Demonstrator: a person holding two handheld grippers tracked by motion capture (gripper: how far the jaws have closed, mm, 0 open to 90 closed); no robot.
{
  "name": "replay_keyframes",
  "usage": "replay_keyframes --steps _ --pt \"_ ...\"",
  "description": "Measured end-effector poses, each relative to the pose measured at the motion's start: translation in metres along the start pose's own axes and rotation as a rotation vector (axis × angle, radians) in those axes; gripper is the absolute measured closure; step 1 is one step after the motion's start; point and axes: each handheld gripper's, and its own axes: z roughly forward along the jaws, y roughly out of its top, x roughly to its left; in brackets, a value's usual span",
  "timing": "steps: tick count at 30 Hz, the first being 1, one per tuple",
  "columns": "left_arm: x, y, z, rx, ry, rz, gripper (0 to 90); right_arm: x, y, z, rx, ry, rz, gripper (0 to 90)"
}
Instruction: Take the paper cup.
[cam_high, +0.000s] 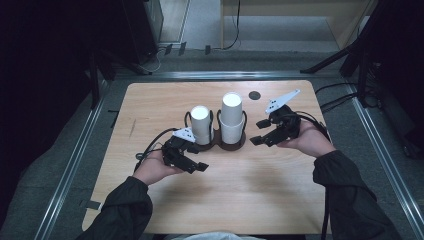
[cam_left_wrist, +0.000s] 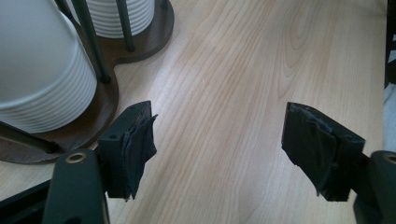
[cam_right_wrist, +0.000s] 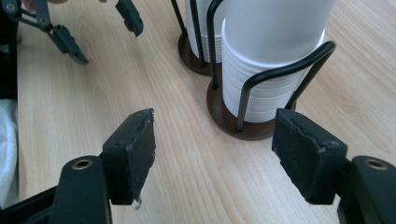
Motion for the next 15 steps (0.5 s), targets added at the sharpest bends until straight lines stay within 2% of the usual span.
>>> replay_keyframes --steps 15 --pt "0.001 -0.001 -0.001 -0.017 -0.043 -0.014 24.5 -0.022 0.035 -0.003 0.014 -0.015 -0.008 29.1"
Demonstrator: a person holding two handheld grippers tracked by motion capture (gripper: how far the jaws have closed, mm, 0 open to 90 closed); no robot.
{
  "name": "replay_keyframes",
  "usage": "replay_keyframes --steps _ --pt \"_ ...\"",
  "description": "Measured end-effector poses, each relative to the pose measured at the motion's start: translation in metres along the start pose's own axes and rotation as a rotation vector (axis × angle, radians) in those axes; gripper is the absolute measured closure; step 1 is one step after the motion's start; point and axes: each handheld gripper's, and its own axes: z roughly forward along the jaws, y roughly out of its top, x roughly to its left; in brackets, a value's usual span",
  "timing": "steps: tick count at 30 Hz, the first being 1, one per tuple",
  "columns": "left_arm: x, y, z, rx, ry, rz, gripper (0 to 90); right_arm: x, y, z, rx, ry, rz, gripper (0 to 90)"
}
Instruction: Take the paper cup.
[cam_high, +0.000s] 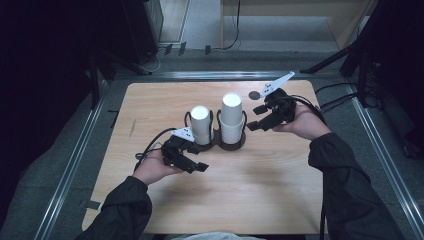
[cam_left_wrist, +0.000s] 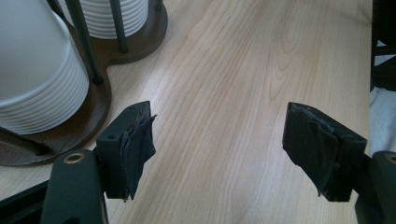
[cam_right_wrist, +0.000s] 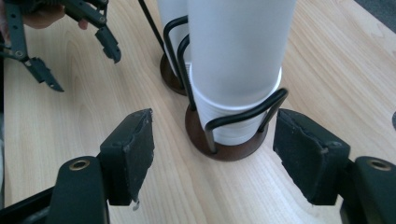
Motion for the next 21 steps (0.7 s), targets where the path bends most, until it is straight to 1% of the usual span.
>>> replay_keyframes --steps 3,5,9,12,16,20,21 --pt "0.000 0.000 0.000 -0.001 -0.006 0.001 24.5 -0.005 0.008 0.002 0.005 0.010 -0.005 28.7" --pt "0.001 0.000 -0.001 0.000 -0.007 0.001 24.5 -0.008 0.012 0.005 0.017 0.013 -0.011 28.2" --pt "0.000 0.000 0.000 0.011 -0.010 0.008 24.5 -0.012 0.020 0.008 0.028 0.018 -0.007 26.8" --pt "0.000 0.000 -0.001 0.012 -0.013 0.007 24.7 -0.013 0.026 0.011 0.027 0.013 -0.014 25.9" --pt "0.000 -0.001 -0.002 0.002 -0.013 0.005 24.7 -0.012 0.035 0.014 0.041 0.008 -0.031 24.8" --pt "0.000 -0.001 -0.002 0.000 -0.014 0.006 24.7 -0.011 0.041 0.016 0.043 0.012 -0.039 24.6" --pt "0.000 -0.001 -0.002 0.000 -0.014 0.006 24.7 -0.011 0.047 0.019 0.050 0.007 -0.054 23.8"
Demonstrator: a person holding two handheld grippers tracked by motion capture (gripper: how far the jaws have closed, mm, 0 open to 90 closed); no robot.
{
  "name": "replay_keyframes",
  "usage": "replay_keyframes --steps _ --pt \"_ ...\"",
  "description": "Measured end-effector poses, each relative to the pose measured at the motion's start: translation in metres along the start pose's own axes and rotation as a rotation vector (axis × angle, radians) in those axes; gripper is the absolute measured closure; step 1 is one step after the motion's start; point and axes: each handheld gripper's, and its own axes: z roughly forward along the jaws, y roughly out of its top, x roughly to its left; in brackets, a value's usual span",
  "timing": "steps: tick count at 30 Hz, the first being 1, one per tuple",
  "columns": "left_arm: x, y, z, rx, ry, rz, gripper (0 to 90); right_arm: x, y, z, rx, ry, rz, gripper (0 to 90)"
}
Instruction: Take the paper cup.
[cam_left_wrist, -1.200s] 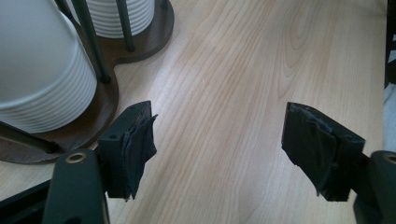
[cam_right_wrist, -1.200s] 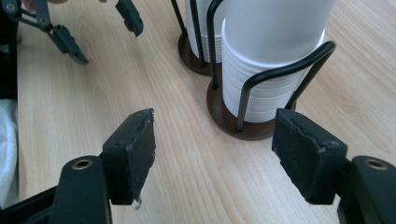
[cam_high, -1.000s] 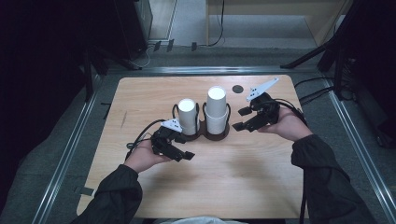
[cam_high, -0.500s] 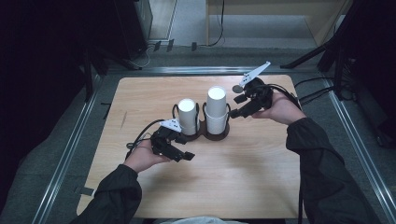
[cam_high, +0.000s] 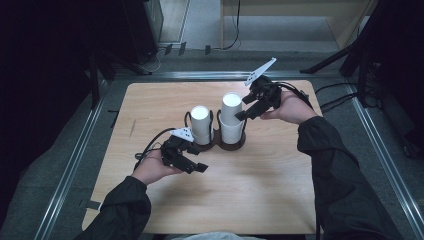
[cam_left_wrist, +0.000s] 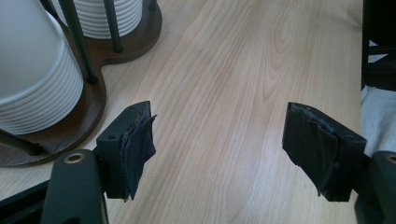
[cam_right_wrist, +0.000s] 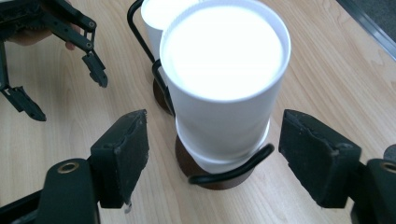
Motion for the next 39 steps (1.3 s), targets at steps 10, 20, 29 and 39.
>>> replay_keyframes --steps 10,20,29,39 --pt "-0.001 0.000 -0.001 0.002 -0.010 0.006 24.6 -0.001 0.021 0.016 0.061 -0.015 -0.007 22.1" --pt "0.000 -0.001 -0.002 -0.006 -0.014 0.007 24.6 -0.001 0.027 0.017 0.053 -0.030 -0.012 31.5" --pt "-0.001 -0.001 -0.002 -0.007 -0.006 0.010 24.7 0.001 0.029 0.013 0.061 -0.031 -0.012 31.9" --pt "-0.001 -0.002 -0.002 -0.010 -0.011 0.006 24.7 0.002 0.036 -0.001 0.048 -0.023 0.024 32.1"
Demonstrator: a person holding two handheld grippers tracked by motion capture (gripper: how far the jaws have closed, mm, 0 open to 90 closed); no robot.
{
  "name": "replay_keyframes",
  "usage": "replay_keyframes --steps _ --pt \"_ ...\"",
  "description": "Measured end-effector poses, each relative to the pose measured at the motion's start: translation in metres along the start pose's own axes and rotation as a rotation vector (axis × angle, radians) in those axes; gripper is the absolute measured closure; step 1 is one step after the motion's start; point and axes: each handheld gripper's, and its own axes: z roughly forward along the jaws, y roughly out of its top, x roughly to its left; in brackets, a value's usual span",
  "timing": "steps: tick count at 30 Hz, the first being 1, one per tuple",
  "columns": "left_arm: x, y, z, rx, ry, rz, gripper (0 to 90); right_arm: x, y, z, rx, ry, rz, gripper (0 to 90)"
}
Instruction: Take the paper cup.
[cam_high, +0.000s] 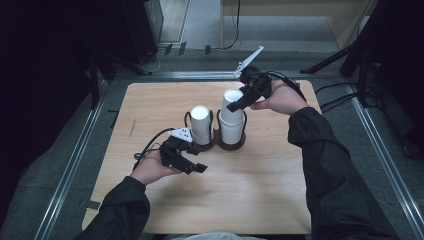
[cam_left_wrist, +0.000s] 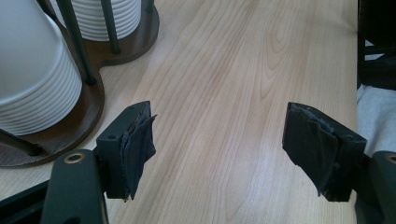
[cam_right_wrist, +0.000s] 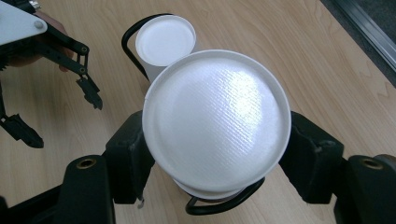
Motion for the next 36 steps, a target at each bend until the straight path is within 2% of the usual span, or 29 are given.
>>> replay_keyframes --steps 8,13,19,22,24,27,31,36 --pt "0.001 0.000 -0.001 -0.003 -0.004 0.004 24.5 0.006 0.012 -0.016 0.002 -0.008 0.000 32.3" --pt "0.001 0.000 -0.001 -0.006 -0.007 0.006 24.2 0.013 0.020 -0.032 -0.032 -0.015 -0.010 32.6" --pt "0.002 -0.001 -0.002 -0.012 -0.003 0.005 23.5 0.022 0.031 -0.051 -0.032 -0.033 -0.014 32.6" --pt "0.002 -0.001 -0.003 -0.014 -0.004 0.006 23.5 0.025 0.033 -0.060 -0.042 -0.007 -0.003 32.6" --pt "0.002 -0.001 -0.003 -0.013 -0.002 0.004 23.4 0.029 0.033 -0.065 -0.052 0.001 -0.013 32.6" --pt "0.003 -0.001 -0.003 -0.016 -0.003 0.002 23.1 0.037 0.028 -0.071 -0.039 0.001 -0.030 32.6" --pt "0.003 -0.001 -0.003 -0.020 0.010 -0.004 21.2 0.044 0.018 -0.072 -0.031 0.010 -0.037 32.6" --pt "0.003 -0.001 -0.003 -0.019 0.005 -0.001 21.4 0.048 0.000 -0.069 -0.046 0.032 -0.055 32.7"
